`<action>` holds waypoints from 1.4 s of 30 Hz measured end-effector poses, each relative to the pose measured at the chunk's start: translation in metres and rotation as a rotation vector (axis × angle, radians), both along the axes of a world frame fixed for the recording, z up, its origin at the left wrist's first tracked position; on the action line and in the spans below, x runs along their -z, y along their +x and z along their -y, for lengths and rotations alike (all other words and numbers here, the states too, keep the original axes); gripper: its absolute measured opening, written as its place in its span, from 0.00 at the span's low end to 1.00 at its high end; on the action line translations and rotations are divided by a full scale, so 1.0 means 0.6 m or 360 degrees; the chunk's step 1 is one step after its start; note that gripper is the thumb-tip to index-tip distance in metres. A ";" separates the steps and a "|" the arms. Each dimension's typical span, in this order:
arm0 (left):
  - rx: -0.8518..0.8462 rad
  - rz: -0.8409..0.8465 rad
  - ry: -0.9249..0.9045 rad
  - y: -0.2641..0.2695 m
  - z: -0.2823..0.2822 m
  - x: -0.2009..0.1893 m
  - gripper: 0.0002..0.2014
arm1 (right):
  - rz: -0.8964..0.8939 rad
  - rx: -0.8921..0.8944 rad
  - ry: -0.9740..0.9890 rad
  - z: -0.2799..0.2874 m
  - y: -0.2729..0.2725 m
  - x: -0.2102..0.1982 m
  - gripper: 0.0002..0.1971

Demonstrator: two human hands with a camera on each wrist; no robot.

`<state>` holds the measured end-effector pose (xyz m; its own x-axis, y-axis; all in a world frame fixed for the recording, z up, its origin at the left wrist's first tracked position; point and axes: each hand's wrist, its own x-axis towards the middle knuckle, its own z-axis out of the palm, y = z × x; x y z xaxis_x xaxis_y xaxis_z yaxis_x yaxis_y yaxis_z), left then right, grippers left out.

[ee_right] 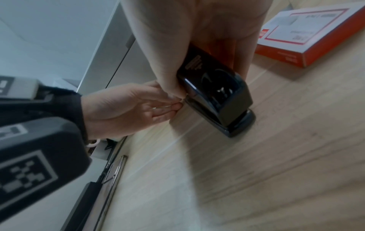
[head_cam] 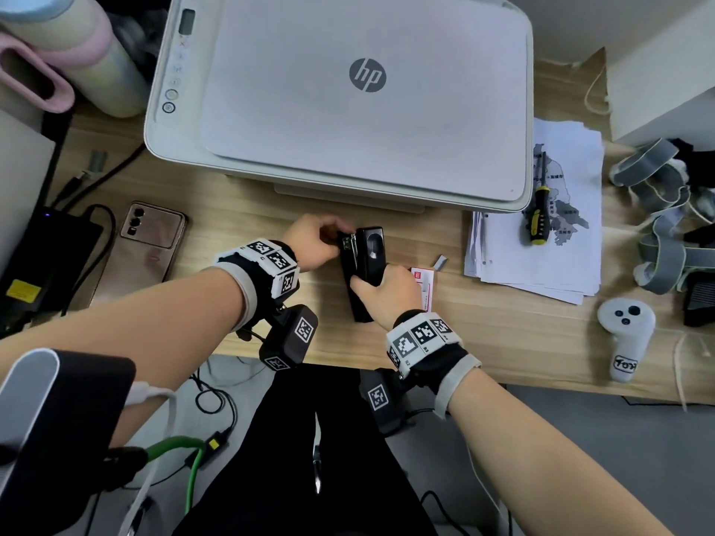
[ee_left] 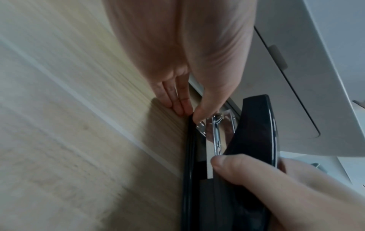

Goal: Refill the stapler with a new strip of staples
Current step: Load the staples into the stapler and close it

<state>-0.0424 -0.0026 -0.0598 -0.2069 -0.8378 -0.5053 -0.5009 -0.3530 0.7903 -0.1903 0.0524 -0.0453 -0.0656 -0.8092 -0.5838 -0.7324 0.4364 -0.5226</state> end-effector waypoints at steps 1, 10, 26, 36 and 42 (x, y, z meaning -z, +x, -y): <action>-0.0010 -0.0011 0.0005 -0.001 0.000 0.001 0.19 | -0.0005 0.0000 -0.0002 0.001 0.000 0.002 0.12; -0.0068 0.0005 0.0033 -0.002 0.004 0.013 0.19 | 0.0020 -0.0045 0.0016 0.004 -0.005 0.006 0.13; 0.0084 0.0216 0.0088 0.025 0.000 -0.011 0.24 | -0.0135 -0.0260 -0.0019 0.004 -0.009 -0.025 0.10; 0.0579 0.0270 -0.0070 0.041 -0.011 -0.054 0.36 | -0.0202 -0.0782 -0.0066 0.040 -0.006 -0.028 0.10; 0.0591 0.0654 -0.0251 0.035 -0.023 -0.072 0.19 | -0.0175 -0.0658 -0.0026 0.028 -0.037 -0.025 0.40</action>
<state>-0.0215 0.0111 -0.0168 -0.3146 -0.8181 -0.4814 -0.8460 0.0116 0.5331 -0.2122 0.0357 -0.0303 0.2050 -0.7897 -0.5783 -0.8958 0.0866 -0.4359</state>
